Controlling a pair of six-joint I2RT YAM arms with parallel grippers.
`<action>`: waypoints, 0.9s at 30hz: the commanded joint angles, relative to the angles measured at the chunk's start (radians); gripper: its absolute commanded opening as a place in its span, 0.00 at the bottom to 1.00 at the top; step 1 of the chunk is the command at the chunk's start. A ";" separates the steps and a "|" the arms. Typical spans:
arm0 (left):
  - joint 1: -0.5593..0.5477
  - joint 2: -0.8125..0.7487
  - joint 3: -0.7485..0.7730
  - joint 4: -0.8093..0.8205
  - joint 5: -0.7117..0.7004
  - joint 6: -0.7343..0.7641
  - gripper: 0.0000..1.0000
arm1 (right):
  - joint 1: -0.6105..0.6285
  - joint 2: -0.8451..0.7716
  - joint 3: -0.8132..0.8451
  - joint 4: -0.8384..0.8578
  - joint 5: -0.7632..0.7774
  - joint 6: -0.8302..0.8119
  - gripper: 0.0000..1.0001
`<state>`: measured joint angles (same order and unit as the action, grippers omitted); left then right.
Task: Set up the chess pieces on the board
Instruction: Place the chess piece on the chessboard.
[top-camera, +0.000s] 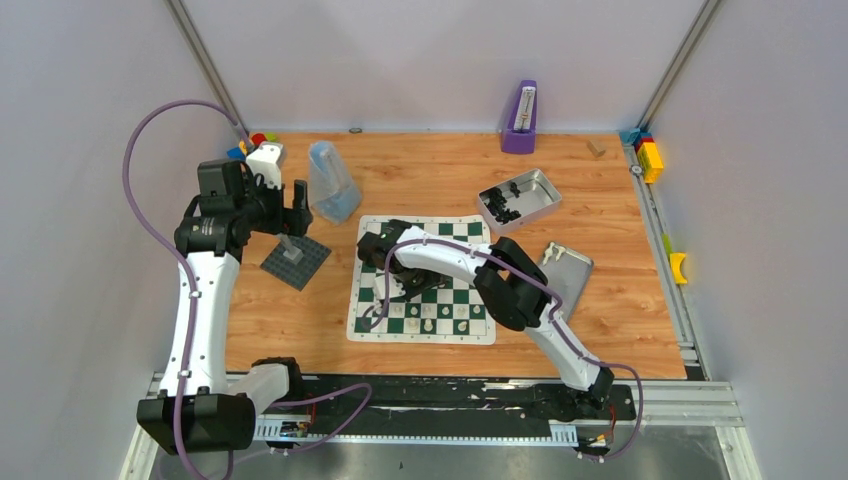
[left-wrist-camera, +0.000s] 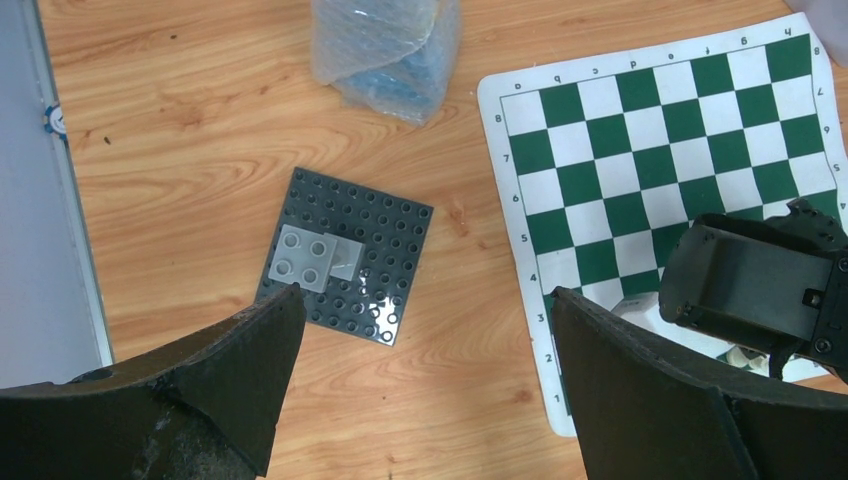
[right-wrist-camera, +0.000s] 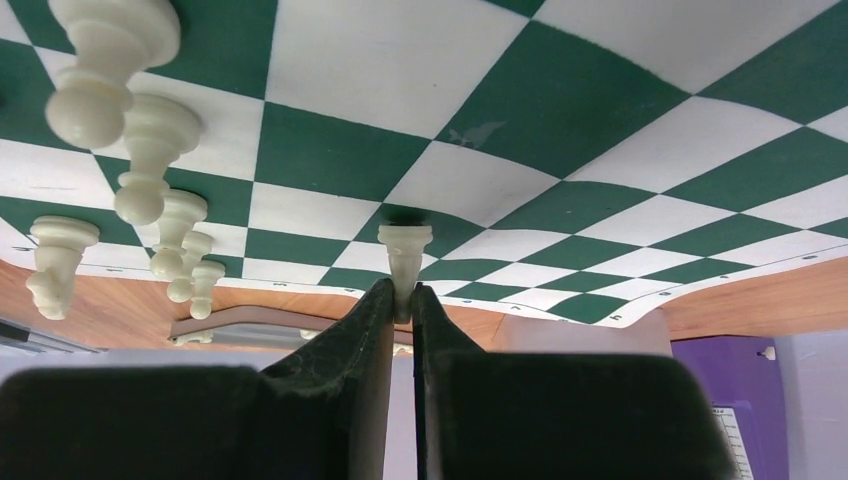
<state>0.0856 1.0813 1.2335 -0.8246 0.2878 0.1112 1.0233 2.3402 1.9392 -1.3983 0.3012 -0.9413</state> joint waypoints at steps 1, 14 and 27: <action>0.008 -0.020 -0.007 0.035 0.019 0.018 1.00 | 0.000 0.010 0.052 -0.001 0.018 -0.012 0.13; 0.008 -0.015 -0.008 0.042 0.021 0.023 1.00 | -0.005 -0.007 0.099 0.002 -0.011 0.022 0.33; 0.005 0.079 0.010 0.074 0.247 0.061 0.98 | -0.167 -0.332 0.015 0.078 -0.436 0.161 0.36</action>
<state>0.0864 1.1187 1.2304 -0.7906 0.3996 0.1410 0.9176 2.2074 2.0006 -1.3708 0.0437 -0.8429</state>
